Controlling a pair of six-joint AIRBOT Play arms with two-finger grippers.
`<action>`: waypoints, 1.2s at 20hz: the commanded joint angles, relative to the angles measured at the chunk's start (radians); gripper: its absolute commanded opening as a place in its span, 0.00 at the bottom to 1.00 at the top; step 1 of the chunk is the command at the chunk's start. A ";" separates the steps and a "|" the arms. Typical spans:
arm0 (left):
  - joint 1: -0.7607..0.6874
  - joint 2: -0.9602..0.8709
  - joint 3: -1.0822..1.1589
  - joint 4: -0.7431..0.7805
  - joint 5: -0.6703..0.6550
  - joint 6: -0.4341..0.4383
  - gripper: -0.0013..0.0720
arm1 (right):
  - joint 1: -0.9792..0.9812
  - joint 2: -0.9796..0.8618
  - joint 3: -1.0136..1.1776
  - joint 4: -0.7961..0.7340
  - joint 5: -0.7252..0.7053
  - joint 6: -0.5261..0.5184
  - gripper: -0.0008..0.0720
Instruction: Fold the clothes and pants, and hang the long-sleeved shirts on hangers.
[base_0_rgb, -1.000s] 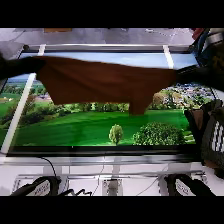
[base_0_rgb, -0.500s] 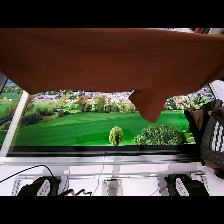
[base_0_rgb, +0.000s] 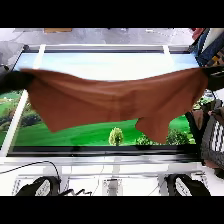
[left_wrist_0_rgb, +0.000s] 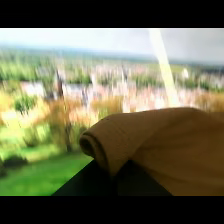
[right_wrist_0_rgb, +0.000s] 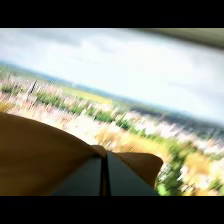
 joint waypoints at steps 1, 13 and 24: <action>-0.050 -0.170 -0.145 -0.004 0.000 -0.027 0.04 | 0.000 -0.239 -0.001 0.034 0.135 0.048 0.03; -0.100 -0.575 -0.163 -0.275 0.409 0.177 0.45 | 0.000 -0.633 0.000 0.060 -0.331 0.093 0.46; -0.010 -0.281 -0.163 0.054 0.280 0.228 0.98 | -0.226 -0.634 -0.137 0.005 0.032 0.076 0.54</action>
